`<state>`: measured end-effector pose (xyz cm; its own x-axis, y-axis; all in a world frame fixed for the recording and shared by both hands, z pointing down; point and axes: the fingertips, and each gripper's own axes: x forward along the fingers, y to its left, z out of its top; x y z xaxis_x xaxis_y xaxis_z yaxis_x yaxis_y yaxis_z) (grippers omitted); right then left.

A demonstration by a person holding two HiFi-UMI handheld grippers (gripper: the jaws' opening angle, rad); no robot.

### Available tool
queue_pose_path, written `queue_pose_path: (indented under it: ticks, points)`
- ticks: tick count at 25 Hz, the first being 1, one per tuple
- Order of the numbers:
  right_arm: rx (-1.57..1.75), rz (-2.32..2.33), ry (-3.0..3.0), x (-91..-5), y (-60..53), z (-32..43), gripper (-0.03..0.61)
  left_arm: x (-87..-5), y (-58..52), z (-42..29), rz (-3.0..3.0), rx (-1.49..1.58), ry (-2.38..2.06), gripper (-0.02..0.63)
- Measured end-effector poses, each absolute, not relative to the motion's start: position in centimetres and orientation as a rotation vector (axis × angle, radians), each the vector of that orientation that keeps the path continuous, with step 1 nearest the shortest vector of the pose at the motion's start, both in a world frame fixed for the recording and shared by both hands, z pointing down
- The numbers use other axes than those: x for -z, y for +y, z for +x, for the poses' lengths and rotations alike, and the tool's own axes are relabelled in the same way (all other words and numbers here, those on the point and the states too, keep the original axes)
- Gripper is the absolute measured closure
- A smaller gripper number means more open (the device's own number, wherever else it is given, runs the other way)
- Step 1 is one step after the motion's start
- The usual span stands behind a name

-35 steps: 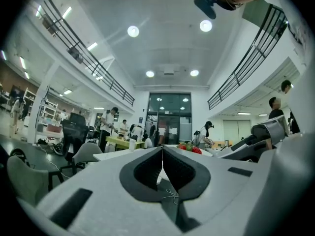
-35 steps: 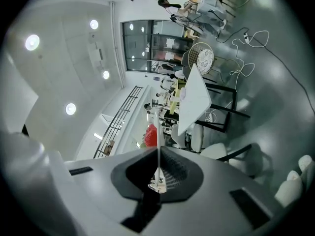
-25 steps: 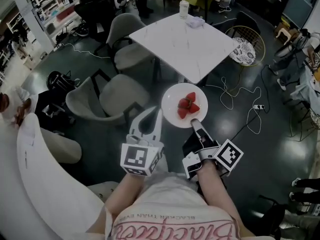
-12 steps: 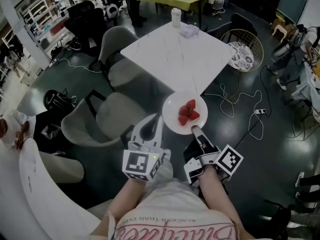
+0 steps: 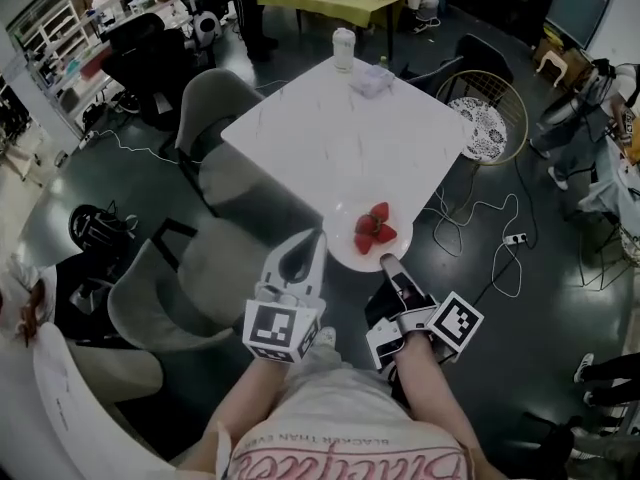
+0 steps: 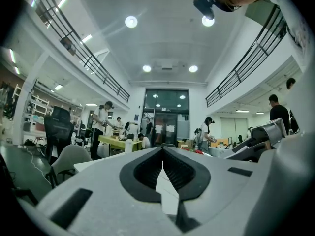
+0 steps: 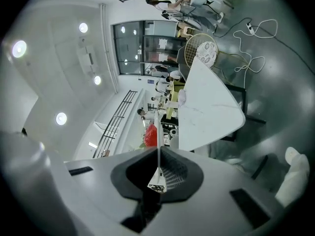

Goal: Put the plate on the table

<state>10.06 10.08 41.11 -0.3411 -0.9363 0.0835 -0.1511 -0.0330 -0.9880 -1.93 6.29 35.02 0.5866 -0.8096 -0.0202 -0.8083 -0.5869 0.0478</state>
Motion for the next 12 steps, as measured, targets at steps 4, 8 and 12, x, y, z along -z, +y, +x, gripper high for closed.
queue_pose_path:
  ticks: [4,8,12]
  points:
    - [1.440,-1.187,1.561,-41.6,6.4,9.3,0.569,-35.8,2.6,-2.6,2.765,0.068,-1.402,0.607]
    - [1.451,-1.206,1.559,-42.0,2.5,8.4,0.569,-36.3,-1.5,-3.7,2.745,0.078,-1.396,0.607]
    - [1.457,-1.223,1.563,-42.0,0.5,7.8,0.569,-36.6,-3.6,-4.6,2.719,0.094,-1.397,0.607]
